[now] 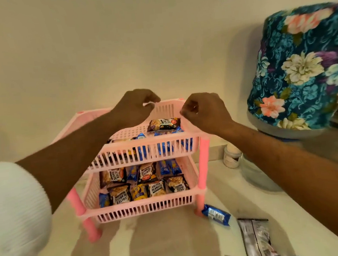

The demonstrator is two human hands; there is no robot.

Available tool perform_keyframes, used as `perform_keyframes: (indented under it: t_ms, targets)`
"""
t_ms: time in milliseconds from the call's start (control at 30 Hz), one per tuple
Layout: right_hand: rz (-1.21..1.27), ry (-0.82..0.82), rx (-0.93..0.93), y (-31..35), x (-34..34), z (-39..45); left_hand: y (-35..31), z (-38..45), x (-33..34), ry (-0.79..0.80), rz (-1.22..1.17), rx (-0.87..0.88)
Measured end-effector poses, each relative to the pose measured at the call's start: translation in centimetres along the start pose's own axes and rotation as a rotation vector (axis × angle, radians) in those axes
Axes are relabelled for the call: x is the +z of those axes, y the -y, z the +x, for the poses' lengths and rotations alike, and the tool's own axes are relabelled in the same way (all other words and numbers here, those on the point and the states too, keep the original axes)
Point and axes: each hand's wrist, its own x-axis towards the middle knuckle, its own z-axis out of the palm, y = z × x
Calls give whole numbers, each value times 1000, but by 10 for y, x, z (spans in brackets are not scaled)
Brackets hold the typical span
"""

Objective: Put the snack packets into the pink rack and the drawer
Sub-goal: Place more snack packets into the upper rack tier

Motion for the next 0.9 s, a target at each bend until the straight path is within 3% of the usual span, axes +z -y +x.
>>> perform_keyframes:
  t_ms: [167,300,467,700,800,900]
  targets:
    - [85,-239,28,-10,-15,-66,-56,-70,30,-232,-235,160]
    - [156,-227,135,-39,-14,-127,-85,-126,81,-201,-337,209]
    - [124,-13,358,-97,5,-207,-99,-171,175,113,-513,8]
    - [-54,578,587,-167,38,-304,-93,-187,299,507,-357,-313]
    - [-93,615,584,-176,51,-326,-90,-194,335,602,-187,-378]
    - [-161,595,571,-179,62,-333,-93,-192,357,525,-134,-423]
